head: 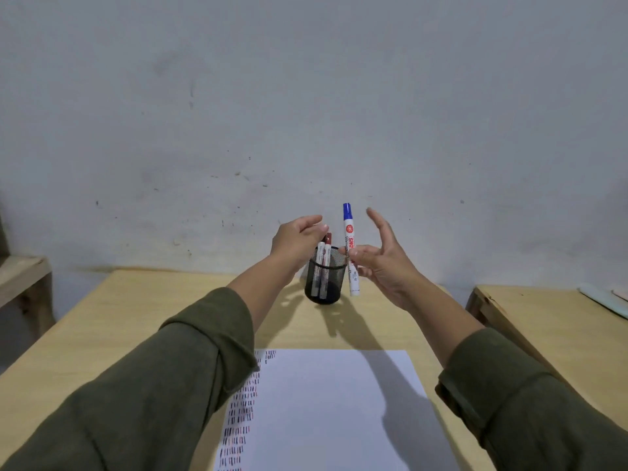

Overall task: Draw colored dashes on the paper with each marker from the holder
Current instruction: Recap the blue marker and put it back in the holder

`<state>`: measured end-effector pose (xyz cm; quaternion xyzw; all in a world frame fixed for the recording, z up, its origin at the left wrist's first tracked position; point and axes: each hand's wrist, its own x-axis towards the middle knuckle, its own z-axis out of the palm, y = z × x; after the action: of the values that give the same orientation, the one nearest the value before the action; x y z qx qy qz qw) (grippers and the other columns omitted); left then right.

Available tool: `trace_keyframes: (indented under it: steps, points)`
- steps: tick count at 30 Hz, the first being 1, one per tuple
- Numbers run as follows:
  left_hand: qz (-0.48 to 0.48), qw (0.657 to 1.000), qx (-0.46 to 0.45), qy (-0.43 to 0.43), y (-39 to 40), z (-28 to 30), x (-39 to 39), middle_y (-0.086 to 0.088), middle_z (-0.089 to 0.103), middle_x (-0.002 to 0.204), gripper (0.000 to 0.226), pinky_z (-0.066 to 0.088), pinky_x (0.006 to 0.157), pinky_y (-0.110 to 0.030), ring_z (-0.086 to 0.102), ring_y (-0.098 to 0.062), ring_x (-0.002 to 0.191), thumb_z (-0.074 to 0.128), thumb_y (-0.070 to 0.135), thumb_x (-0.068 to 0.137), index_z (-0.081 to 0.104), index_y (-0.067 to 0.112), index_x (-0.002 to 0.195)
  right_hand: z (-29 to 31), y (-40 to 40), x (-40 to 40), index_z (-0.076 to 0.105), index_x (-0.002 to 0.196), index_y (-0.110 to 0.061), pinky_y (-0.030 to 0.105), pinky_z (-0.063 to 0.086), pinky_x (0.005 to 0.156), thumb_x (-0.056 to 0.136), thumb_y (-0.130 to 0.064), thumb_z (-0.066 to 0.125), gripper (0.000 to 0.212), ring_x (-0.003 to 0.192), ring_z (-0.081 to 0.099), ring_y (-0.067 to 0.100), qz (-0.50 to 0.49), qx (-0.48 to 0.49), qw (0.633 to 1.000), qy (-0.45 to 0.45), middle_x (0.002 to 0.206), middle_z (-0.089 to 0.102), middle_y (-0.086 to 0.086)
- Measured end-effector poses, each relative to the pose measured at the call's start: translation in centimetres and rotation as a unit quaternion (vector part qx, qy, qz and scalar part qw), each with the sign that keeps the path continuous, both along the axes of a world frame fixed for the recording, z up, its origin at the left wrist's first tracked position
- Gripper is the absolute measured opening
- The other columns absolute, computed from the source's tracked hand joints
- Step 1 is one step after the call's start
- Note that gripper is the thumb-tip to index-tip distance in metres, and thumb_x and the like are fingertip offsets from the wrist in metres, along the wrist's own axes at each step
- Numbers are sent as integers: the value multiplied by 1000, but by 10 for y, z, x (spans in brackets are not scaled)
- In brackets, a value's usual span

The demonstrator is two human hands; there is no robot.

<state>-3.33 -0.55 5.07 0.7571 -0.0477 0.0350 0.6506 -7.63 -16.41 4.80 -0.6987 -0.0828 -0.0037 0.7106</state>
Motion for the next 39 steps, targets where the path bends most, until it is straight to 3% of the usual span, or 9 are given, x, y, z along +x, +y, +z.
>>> trace_keyframes:
  steps: [4, 7, 10, 14, 21, 25, 34, 39]
  points:
    - [12, 999, 46, 16, -6, -18, 28, -1, 58, 134, 53, 37, 107, -28, 53, -15, 124, 66, 27, 84, 50, 20, 135, 2, -9, 43, 11, 143, -50, 27, 52, 67, 84, 6, 59, 95, 88, 64, 22, -45, -69, 996, -27, 86, 60, 15]
    - [31, 994, 103, 17, -10, -32, 43, 0, 52, 141, 61, 35, 109, -32, 45, -18, 131, 69, 32, 82, 46, 22, 138, 3, -10, 68, 9, 144, -50, 20, 53, 59, 83, 6, 61, 98, 86, 62, 22, -73, -122, 989, -45, 98, 56, 22]
    - [42, 989, 142, 22, -11, -43, 52, -2, 46, 146, 67, 32, 112, -36, 38, -22, 137, 69, 38, 80, 43, 22, 140, -1, -9, 91, 8, 143, -51, 23, 55, 63, 82, 6, 61, 98, 90, 64, 26, -95, -154, 981, -64, 103, 58, 21]
    - [35, 982, 185, 25, -12, -54, 55, -5, 44, 147, 70, 31, 110, -33, 39, -23, 137, 70, 35, 80, 41, 18, 142, -15, -8, 112, 15, 140, -51, 35, 57, 73, 81, 4, 63, 94, 83, 65, 27, -122, -208, 967, -83, 92, 61, 14]
    - [23, 977, 209, 24, -7, -66, 59, -5, 50, 143, 64, 33, 108, -33, 42, -23, 135, 69, 37, 80, 47, 20, 138, -40, -1, 125, 22, 140, -36, 19, 45, 54, 81, 1, 64, 81, 71, 62, 15, -119, -329, 931, -101, 88, 64, 11]
    - [24, 981, 193, 16, -8, -67, 58, -3, 57, 136, 57, 38, 100, -27, 47, -21, 130, 69, 33, 81, 52, 20, 134, -48, 0, 125, 26, 138, -31, 18, 40, 51, 79, -1, 67, 78, 67, 56, 8, -111, -374, 916, -96, 83, 60, 3]
    - [33, 982, 184, 18, -9, -70, 58, -3, 57, 136, 56, 38, 100, -28, 46, -21, 131, 69, 34, 81, 53, 22, 133, -63, 0, 136, 36, 131, -30, 29, 44, 61, 72, -5, 71, 72, 84, 59, 27, -107, -411, 898, -113, 89, 64, 10]
    - [32, 981, 188, 25, -9, -71, 61, -4, 55, 139, 60, 38, 102, -30, 45, -22, 133, 69, 35, 81, 50, 21, 136, -61, -3, 137, 47, 127, -22, 13, 35, 58, 74, -4, 73, 62, 83, 53, 17, -119, -423, 889, -130, 101, 55, 6]
